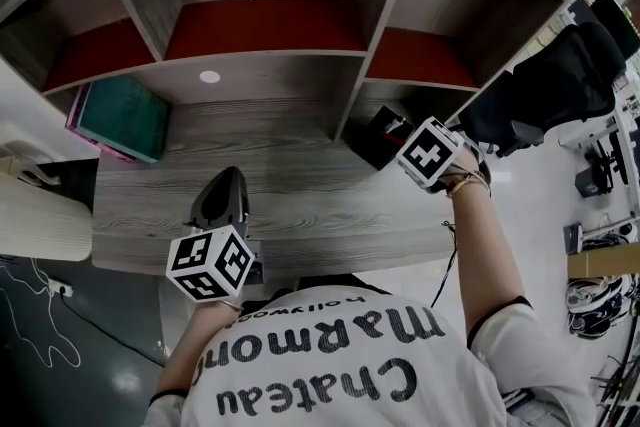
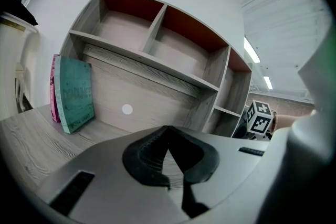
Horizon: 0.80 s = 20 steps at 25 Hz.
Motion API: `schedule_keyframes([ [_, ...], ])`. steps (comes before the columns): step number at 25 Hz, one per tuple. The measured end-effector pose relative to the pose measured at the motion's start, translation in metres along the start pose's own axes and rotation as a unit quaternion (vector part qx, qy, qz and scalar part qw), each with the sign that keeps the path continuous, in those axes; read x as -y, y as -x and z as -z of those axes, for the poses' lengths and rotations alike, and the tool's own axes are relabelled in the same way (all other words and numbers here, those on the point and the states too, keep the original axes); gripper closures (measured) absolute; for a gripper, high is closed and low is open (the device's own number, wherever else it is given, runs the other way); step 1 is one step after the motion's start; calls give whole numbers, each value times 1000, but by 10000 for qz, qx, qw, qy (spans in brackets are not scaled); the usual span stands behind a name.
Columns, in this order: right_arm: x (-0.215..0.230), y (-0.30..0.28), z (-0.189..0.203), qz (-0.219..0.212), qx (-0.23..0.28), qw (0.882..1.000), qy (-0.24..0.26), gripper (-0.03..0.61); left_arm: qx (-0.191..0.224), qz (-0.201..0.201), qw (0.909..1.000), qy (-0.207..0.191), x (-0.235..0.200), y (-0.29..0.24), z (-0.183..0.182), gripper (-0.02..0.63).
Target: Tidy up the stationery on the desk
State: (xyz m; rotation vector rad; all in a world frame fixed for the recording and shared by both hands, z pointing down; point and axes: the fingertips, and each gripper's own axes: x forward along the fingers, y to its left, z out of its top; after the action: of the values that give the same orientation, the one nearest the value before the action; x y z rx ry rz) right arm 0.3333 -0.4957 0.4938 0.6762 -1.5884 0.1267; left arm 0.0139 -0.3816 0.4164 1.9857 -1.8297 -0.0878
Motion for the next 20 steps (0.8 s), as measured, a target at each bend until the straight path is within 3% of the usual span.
schedule_keyframes([
  [4,2,0,2,-29,-124,9999,-11,518,11,-12,10000,33,-2,1,1,603],
  [8,-4,1,-16,-211,206,9995,-115,517,2,-17,10000,49,-5,2,2,601],
  [14,3,6,-17,-19,73,10000,-57,506,47,-72,9999,63,-10,7,-1,603],
  [17,3,8,-28,-107,365,9991,-172,505,45,-107,9999,67,-15,11,-1,603],
  [20,16,15,-37,208,575,9979,-192,505,69,-128,9999,78,-20,14,-3,603],
])
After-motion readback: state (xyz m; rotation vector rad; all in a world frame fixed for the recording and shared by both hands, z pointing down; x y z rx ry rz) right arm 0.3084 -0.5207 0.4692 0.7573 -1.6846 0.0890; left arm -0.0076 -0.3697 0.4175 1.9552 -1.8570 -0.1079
